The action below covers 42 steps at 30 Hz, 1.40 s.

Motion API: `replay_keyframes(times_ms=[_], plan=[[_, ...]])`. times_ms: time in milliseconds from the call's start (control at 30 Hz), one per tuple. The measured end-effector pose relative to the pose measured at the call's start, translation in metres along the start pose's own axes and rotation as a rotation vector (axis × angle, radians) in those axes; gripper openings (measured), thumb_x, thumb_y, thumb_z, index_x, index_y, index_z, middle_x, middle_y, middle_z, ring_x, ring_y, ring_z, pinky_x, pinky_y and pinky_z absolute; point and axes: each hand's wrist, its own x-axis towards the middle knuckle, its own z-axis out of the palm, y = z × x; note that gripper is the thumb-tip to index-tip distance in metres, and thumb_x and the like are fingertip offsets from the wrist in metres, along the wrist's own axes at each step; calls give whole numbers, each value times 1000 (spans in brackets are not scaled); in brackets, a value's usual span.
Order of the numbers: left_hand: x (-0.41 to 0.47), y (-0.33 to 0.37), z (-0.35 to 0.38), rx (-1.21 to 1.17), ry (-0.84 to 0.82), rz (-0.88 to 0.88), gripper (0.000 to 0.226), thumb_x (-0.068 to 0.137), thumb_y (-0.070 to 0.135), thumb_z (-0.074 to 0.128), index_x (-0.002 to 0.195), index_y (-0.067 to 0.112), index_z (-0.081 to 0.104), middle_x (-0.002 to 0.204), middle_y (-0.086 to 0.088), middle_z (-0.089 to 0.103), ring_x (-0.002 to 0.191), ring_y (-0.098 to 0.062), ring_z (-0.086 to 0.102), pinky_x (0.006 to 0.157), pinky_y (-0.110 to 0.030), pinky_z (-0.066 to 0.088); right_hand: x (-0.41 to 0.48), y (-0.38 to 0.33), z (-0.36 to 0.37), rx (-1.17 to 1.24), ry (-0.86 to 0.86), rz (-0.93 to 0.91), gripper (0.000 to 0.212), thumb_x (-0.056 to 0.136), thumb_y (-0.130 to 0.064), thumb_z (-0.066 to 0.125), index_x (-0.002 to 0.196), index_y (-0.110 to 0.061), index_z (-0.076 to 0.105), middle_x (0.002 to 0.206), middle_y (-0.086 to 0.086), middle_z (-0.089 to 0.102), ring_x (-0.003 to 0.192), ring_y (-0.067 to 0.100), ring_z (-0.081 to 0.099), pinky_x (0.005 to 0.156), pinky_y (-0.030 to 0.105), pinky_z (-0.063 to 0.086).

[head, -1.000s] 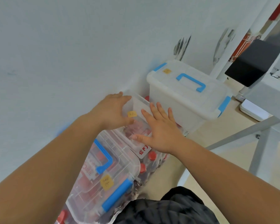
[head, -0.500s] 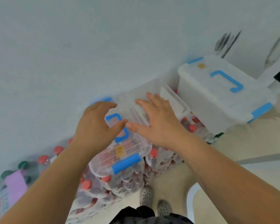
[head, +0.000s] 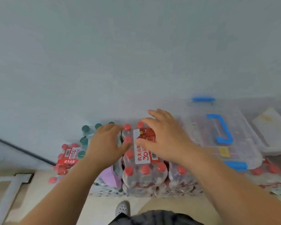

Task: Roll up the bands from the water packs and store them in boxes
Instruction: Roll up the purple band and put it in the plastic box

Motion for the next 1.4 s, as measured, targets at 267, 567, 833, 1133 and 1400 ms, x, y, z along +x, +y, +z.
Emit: replay_keyframes(times_ms=[267,567,833,1133,1400], plan=[[27,-152,-1,167,-195,11,61,87,59,58,138,27,50,139,3,54,125,-22,48,105,-38,43,95,-65,105,36,-227,175,66,89,-59,61,145,-27,47,156,-1,38,145,23,28,119,39,25],[79,-193,17,121,-257,166,62,87,59,53,141,29,43,135,3,54,118,-22,48,99,-37,45,148,-83,145,36,-171,317,52,97,-32,58,147,-23,46,146,1,51,135,26,42,114,40,36],[89,-192,33,239,-344,251,77,76,66,61,142,32,40,142,-2,41,123,-27,39,100,-42,39,176,-74,169,-18,-120,350,22,97,-30,56,114,-19,66,109,1,57,98,21,58,85,36,49],[81,-192,26,-141,-289,249,68,86,67,40,141,27,49,144,1,49,128,-23,46,109,-35,34,164,-85,158,182,-24,301,7,93,-31,65,92,-24,66,93,-6,61,87,14,57,79,34,49],[48,-165,-8,-788,-267,152,14,93,22,67,84,30,74,77,6,70,68,-11,61,64,-27,48,101,-111,121,626,113,384,10,91,-25,72,83,-23,68,74,-2,66,64,4,54,62,23,46]])
